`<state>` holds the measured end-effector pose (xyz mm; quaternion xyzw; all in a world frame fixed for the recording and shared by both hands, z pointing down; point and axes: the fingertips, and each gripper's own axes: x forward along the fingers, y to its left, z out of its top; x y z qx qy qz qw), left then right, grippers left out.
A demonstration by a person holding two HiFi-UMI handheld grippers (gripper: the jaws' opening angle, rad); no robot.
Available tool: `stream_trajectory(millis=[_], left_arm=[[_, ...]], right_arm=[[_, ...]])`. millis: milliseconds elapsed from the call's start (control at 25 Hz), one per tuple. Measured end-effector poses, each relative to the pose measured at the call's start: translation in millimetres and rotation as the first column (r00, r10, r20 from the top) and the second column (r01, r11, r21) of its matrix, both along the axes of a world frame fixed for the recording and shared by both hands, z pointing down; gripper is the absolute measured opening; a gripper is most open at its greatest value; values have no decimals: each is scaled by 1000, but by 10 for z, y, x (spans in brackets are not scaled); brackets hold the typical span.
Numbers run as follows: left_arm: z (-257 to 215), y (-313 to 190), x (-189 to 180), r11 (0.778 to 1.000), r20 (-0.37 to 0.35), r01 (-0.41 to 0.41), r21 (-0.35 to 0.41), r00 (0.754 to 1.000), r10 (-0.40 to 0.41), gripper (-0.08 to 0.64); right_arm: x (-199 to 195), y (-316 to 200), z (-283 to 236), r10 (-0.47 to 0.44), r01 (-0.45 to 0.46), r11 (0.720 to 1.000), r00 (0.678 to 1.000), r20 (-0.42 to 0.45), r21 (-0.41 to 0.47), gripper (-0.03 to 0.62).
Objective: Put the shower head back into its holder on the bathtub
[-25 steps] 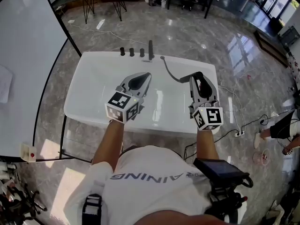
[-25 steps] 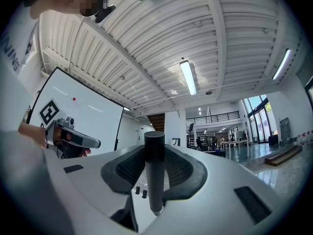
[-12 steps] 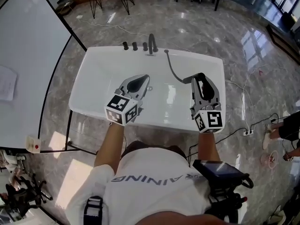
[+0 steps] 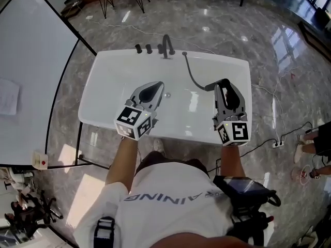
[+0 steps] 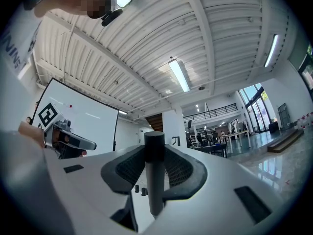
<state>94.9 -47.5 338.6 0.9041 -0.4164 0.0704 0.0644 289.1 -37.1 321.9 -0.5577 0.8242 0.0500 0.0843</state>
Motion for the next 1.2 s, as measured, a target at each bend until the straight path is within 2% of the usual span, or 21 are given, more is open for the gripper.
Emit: stream_trajectory(millis=[160, 320, 520, 760, 960, 1120, 1200], left_arm=[[24, -185, -108, 1000, -35, 2, 8, 999, -1, 14], [48, -377, -309, 1000, -64, -8, 1, 998, 8, 14], [74, -809, -753, 1000, -99, -28, -4, 995, 27, 14], [56, -1273, -1300, 998, -147, -60, -1, 987, 59, 14], [233, -1551, -1671, 996, -175, -86, -27, 981, 80, 14], [398, -1743, -1908, 997, -216, -61, -50, 975, 49, 14], [473, -1776, -1952, 996, -213, -56, -63, 976, 41, 14]], right_arm=[[-140, -91, -16, -22, 24, 999, 998, -51, 31, 123], [-328, -248, -139, -11, 14, 999, 998, -57, 50, 123], [-762, -650, -369, -1, 8, 997, 996, -85, 79, 123], [-1258, -1133, -546, 50, -41, 996, 992, -112, 84, 123], [-1523, -1570, -477, 101, -93, 994, 985, -143, 62, 123], [-1543, -1995, -350, 129, -128, 992, 982, -141, 16, 123], [-1517, -2157, -281, 134, -137, 991, 981, -139, -12, 123]])
